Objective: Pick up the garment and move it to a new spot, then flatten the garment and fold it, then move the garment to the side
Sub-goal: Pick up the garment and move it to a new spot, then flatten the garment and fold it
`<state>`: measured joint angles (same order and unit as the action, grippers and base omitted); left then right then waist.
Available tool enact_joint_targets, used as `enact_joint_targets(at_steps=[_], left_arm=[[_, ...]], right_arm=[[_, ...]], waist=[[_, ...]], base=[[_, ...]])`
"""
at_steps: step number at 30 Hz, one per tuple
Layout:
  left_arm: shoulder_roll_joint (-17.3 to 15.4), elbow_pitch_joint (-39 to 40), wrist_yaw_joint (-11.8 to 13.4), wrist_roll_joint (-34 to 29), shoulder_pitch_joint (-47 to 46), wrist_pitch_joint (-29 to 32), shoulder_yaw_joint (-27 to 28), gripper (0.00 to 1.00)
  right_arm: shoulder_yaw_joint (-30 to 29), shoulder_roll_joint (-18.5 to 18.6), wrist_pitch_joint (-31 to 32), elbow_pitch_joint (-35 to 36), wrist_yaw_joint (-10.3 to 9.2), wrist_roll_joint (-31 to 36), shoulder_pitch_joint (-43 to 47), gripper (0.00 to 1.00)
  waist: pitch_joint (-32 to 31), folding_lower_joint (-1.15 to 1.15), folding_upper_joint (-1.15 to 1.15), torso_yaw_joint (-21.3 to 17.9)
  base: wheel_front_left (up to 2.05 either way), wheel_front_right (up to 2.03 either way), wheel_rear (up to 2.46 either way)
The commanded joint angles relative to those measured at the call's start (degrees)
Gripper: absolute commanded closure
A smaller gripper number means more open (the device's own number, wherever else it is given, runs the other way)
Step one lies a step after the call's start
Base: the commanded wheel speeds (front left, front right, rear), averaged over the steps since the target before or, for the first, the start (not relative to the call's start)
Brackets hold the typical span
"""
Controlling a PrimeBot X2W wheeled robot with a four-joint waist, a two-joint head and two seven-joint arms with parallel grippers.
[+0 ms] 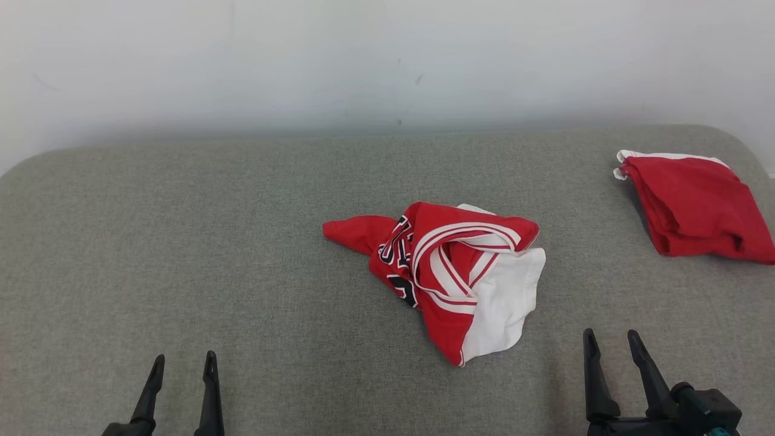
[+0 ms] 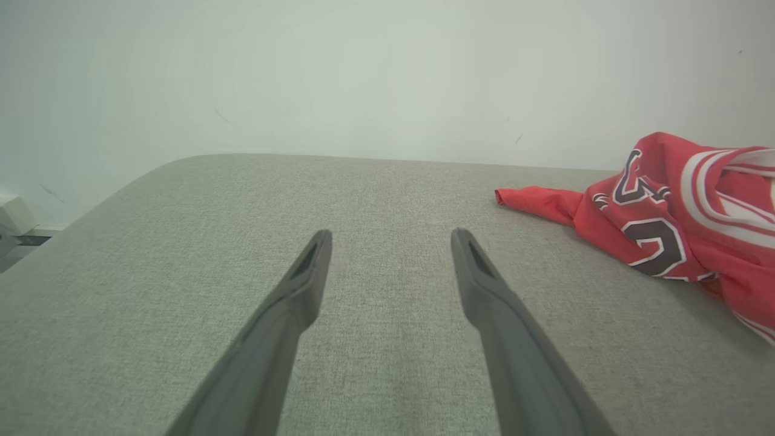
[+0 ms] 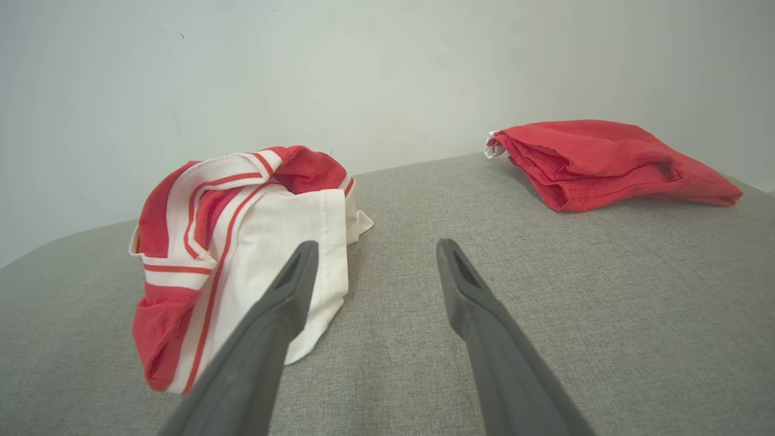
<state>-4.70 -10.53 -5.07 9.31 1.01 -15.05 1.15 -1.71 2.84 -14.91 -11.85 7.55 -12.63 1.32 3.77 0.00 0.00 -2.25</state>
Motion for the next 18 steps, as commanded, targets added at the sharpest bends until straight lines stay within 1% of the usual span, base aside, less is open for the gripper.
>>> enact_joint_targets(at_steps=[1,18], left_arm=[[0.2,-0.4,-0.4,-0.6,0.3,-0.2,0.4,0.0],[1.6,-0.6,-1.6,-2.3,0.5,-0.2,1.9,0.0]], right_arm=[[0.1,0.0,-0.3,0.0,-0.12,0.4,0.5,0.0],[0.5,0.0,-0.3,-0.6,-0.12,0.0,0.0,0.0]], waist=[[0.0,0.0,0.0,0.0],[0.4,0.0,0.0,-0.3]], base=[[0.0,0.0,0.0],[0.0,0.0,0.0]])
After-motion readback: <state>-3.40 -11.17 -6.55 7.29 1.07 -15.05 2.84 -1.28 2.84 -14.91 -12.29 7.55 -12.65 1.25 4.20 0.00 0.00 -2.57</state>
